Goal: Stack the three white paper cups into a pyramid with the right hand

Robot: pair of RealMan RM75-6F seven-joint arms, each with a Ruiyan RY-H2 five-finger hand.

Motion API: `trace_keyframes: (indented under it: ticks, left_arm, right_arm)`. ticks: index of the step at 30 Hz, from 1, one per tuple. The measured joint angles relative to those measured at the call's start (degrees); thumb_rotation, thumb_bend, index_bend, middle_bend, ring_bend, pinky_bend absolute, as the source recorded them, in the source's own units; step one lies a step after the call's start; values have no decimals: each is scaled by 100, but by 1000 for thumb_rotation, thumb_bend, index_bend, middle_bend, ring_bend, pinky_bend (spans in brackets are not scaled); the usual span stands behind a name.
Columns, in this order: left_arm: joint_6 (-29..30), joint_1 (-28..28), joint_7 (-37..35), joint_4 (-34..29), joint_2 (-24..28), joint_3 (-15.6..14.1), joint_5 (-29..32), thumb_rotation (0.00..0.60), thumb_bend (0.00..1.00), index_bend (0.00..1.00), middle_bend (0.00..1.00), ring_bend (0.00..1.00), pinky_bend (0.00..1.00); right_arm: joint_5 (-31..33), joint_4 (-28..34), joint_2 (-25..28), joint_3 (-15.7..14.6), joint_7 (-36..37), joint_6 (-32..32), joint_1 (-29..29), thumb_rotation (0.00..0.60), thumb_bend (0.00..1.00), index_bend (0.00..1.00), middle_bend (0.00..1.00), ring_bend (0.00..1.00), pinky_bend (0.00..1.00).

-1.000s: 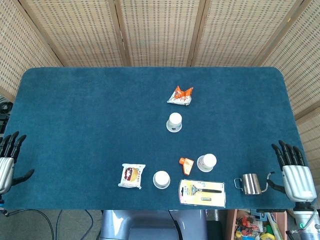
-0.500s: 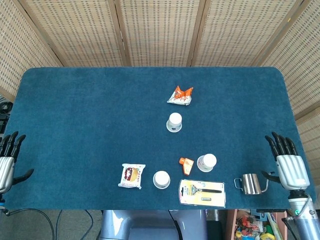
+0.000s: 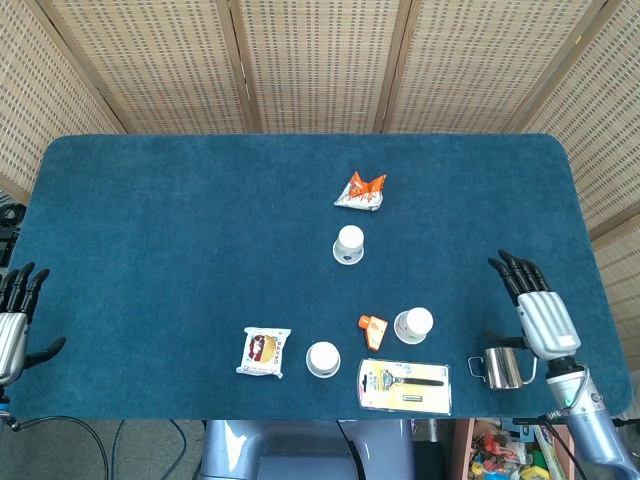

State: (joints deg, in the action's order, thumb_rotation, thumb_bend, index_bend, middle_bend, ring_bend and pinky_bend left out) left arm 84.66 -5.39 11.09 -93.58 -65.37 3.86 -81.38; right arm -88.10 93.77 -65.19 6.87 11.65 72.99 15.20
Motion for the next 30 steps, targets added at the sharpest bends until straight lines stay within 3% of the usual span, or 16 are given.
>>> trace_keyframes:
  ticks: [4, 8, 17, 30]
  left_arm:
    - [31, 3, -4, -40, 7, -12, -56, 600, 195, 0, 0, 0, 0]
    - [65, 13, -25, -81, 25, -27, -107, 600, 195, 0, 0, 0, 0]
    - [55, 10, -94, -99, 51, -36, -129, 600, 195, 0, 0, 0, 0]
    - [24, -6, -64, -107, 34, -31, -106, 600, 195, 0, 0, 0, 0]
  right_arm:
    - [-487, 327, 191, -162, 536, -25, 95, 600, 13, 275, 0, 0, 0]
    - [-693, 630, 277, -301, 583, -188, 259, 600, 13, 286, 0, 0, 0]
    - [-775, 1094, -46, -381, -133, -451, 493, 600, 12, 286, 0, 0, 0]
    - [-378, 1484, -688, -232, -826, -906, 940, 600, 13, 286, 0, 0, 0]
